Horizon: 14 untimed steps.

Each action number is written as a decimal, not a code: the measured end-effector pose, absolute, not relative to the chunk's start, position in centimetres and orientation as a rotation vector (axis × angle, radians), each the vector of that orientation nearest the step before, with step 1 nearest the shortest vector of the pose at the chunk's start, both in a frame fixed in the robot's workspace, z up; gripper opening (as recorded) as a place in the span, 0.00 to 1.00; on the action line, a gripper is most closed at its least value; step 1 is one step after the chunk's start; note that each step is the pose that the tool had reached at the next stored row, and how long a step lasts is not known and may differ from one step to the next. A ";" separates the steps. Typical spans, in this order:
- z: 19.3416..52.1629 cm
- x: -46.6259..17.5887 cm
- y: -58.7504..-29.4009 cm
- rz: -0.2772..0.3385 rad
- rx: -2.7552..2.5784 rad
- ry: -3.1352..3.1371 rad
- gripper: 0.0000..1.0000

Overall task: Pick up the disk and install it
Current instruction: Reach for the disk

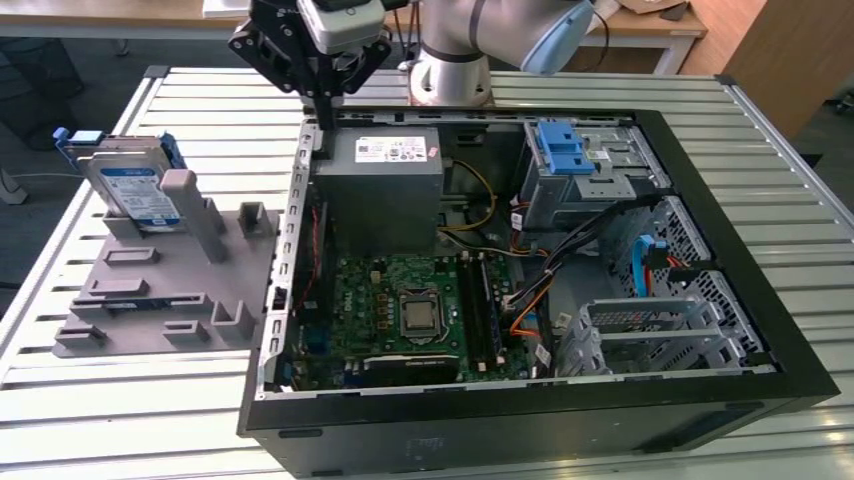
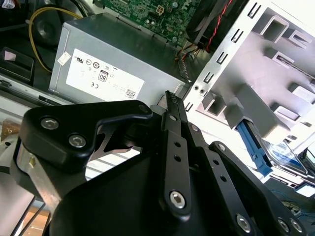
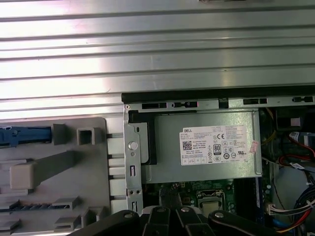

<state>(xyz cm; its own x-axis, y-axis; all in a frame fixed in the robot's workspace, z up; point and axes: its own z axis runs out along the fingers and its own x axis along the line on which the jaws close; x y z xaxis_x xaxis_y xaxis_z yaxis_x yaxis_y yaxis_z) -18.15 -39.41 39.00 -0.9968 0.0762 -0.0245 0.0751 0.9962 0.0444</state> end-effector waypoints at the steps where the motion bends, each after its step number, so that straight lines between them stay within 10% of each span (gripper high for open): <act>1: 39.0 -18.2 -39.4 0.068 0.118 3.113 0.11; 14: 39.0 -18.4 -39.4 0.068 0.118 3.112 0.11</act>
